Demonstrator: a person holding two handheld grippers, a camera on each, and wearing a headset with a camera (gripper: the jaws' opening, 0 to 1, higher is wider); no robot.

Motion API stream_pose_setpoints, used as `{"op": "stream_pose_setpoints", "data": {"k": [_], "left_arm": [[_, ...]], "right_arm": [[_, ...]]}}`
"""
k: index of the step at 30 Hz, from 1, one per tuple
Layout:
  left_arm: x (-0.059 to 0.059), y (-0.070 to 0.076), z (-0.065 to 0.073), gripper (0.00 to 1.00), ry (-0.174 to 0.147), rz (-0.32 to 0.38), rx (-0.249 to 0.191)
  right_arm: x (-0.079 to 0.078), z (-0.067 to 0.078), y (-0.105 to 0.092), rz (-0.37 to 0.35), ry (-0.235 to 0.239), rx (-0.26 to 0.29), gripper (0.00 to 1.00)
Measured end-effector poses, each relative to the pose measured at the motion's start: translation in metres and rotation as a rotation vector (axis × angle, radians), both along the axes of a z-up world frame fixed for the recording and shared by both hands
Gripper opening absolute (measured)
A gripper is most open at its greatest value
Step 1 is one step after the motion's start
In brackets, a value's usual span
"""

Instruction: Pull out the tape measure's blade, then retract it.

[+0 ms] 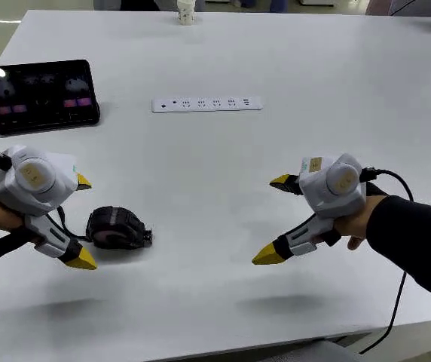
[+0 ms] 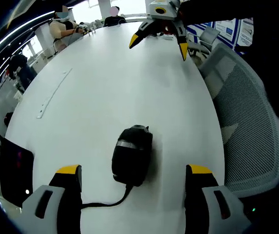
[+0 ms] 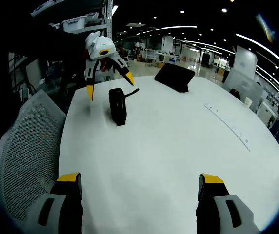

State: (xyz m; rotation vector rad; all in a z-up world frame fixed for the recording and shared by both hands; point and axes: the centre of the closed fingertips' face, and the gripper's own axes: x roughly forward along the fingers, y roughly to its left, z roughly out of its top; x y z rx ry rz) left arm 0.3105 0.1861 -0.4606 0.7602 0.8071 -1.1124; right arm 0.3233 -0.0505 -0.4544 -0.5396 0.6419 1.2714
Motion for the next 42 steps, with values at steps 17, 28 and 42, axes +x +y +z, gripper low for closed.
{"op": "stream_pose_setpoints", "data": {"k": [17,28,42], "left_arm": [[0.009,-0.018,-0.023,0.59,0.041,-0.025,0.059],[0.006,-0.026,-0.031,0.45,0.062,-0.053,0.082],[0.012,-0.024,-0.032,0.34,0.058,0.000,0.099]], "right_arm": [[0.000,-0.003,0.028,0.060,-0.001,0.009,0.99],[-0.001,-0.004,0.041,0.086,-0.003,0.010,0.99],[0.001,-0.011,0.058,0.095,0.019,0.015,0.99]]}}
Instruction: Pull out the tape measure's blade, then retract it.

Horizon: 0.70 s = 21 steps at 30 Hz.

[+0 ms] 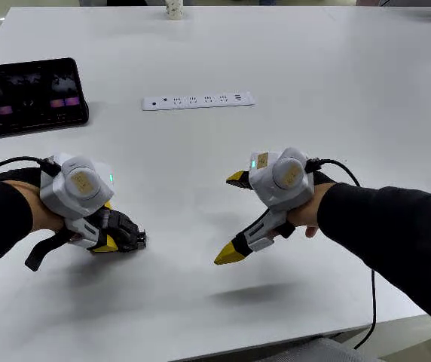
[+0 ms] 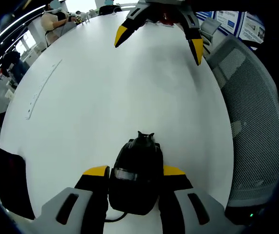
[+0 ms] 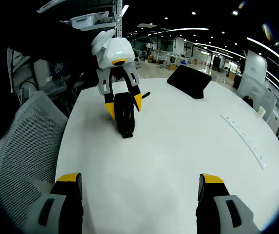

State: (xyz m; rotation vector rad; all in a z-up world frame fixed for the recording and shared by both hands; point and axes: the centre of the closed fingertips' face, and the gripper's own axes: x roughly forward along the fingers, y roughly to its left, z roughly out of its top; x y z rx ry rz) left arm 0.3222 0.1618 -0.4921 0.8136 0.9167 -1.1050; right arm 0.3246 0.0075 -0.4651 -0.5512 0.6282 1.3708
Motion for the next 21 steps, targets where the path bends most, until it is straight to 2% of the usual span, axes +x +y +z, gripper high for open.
{"op": "stream_pose_setpoints", "data": {"k": [5,10,21], "left_arm": [[0.003,0.000,0.000,0.34,0.007,0.058,-0.003],[0.001,0.000,0.001,0.34,-0.009,0.031,-0.021],[0.000,0.000,0.000,0.33,-0.017,0.003,-0.025]], "right_arm": [[0.002,-0.006,0.008,0.003,0.012,-0.005,0.99],[0.006,-0.008,0.023,0.007,0.022,0.012,0.99],[0.001,-0.019,0.055,0.082,0.027,-0.013,0.99]]}}
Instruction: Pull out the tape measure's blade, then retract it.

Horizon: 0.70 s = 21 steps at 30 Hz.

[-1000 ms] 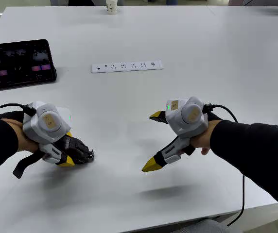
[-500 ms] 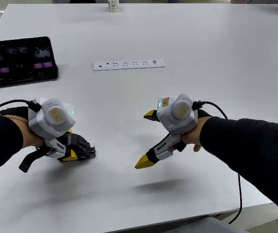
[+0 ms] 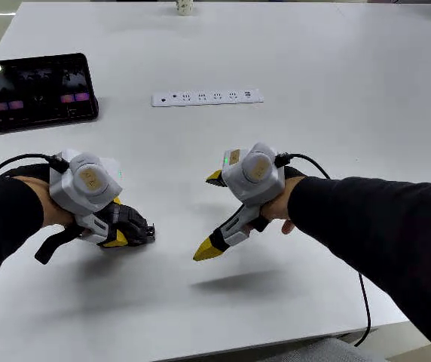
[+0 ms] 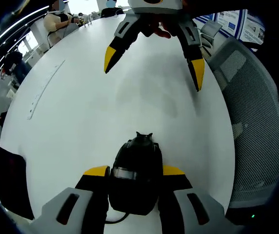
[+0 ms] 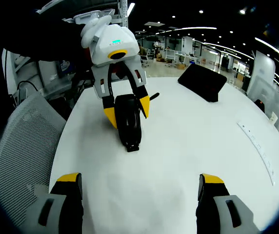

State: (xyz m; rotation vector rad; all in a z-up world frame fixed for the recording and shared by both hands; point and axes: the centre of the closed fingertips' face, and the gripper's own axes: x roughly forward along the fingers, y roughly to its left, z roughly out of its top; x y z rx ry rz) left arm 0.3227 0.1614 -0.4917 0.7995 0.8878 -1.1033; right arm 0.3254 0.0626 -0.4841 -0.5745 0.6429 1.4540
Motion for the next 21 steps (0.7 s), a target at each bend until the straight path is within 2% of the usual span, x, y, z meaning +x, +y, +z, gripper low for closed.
{"op": "stream_pose_setpoints", "data": {"k": [6,8,11,14,21], "left_arm": [[0.000,0.000,-0.001,0.33,-0.004,0.006,0.008],[0.001,0.000,-0.001,0.33,-0.002,0.009,0.008],[0.001,0.000,-0.001,0.33,-0.001,0.010,0.009],[0.002,0.000,-0.001,0.33,0.002,0.011,0.006],[0.002,0.000,-0.002,0.33,0.001,0.012,0.005]], "right_arm": [[-0.001,-0.003,0.016,0.020,0.007,0.007,0.99],[-0.002,-0.003,0.020,0.034,0.001,0.004,0.90],[-0.001,-0.004,0.026,0.034,0.006,0.008,0.90],[0.000,-0.005,0.031,0.041,-0.006,0.012,0.85],[0.000,-0.009,0.040,0.057,-0.016,0.010,0.68]]}}
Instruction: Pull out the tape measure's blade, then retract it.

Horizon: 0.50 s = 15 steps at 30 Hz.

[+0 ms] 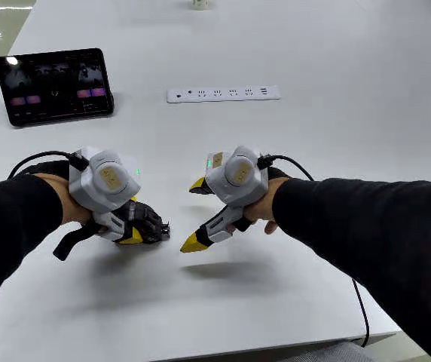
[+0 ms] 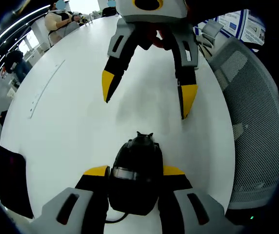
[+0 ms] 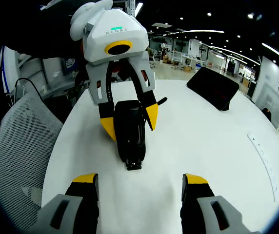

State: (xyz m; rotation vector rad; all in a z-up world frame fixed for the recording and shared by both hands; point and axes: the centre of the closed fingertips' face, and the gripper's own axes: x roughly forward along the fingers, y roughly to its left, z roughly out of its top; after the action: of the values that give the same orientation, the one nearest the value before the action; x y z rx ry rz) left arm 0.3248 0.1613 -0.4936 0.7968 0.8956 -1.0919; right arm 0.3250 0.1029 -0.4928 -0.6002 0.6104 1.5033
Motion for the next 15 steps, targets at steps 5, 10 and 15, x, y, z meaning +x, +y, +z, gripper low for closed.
{"op": "stream_pose_setpoints", "data": {"k": [5,10,15], "left_arm": [[0.000,0.000,-0.001,0.33,0.000,0.000,-0.003],[0.000,0.000,0.000,0.33,-0.001,0.002,-0.006],[0.000,0.000,0.000,0.33,-0.001,0.004,-0.009]], "right_arm": [[0.000,-0.003,0.007,0.007,-0.004,0.003,0.56],[-0.003,-0.009,0.013,0.022,0.004,-0.001,0.49],[-0.005,-0.012,0.020,0.053,-0.006,-0.009,0.44]]}}
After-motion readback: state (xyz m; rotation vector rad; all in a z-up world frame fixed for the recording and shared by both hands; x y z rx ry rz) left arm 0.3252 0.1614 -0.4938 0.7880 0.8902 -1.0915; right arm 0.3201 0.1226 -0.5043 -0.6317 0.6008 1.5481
